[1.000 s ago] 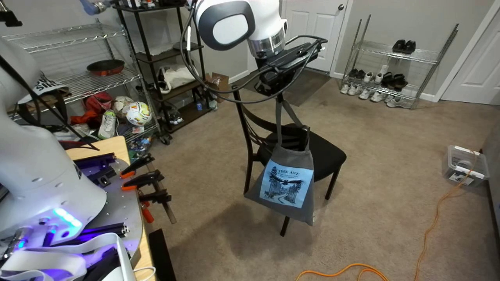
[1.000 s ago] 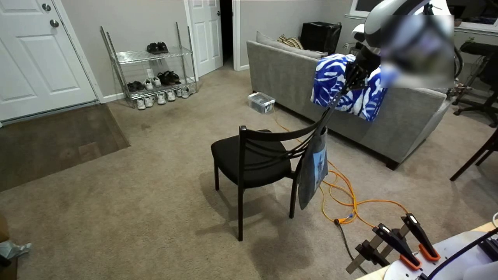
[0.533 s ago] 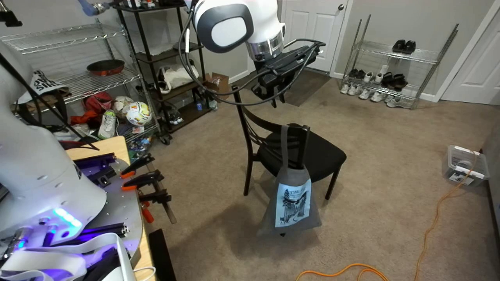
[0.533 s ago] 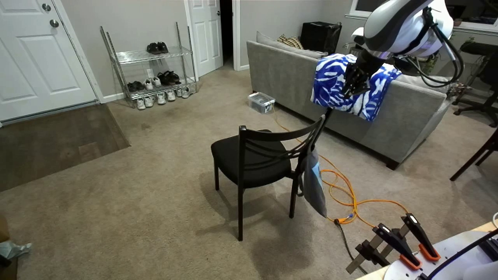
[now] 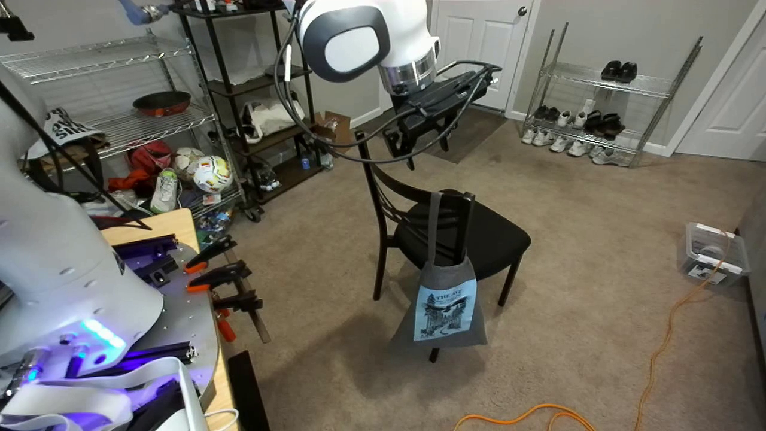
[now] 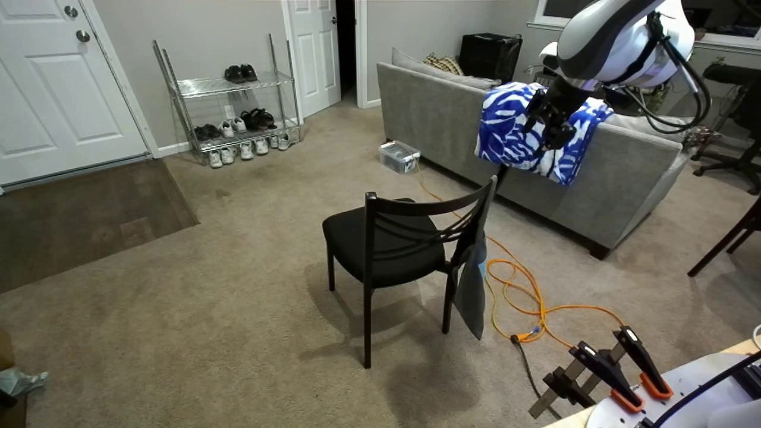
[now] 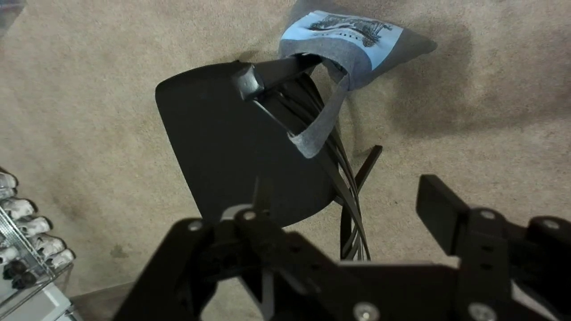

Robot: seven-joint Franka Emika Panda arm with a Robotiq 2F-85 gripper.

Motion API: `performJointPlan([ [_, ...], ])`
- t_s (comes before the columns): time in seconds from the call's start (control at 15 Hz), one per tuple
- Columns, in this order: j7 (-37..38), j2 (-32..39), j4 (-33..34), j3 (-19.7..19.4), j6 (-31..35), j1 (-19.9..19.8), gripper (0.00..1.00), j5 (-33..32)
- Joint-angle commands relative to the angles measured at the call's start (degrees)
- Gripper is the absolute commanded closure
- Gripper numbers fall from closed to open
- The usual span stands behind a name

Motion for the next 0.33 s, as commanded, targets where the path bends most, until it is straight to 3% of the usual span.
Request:
performJointPlan([
  [0.0, 0.1, 0.0, 0.1, -0.8, -0.1, 0.9, 0.11, 0.0],
  [0.07, 0.1, 0.1, 0.1, -0.7, -0.1, 0.9, 0.07, 0.0],
  [0.27, 0.1, 0.1, 0.1, -0.7, -0.1, 0.9, 0.07, 0.0],
])
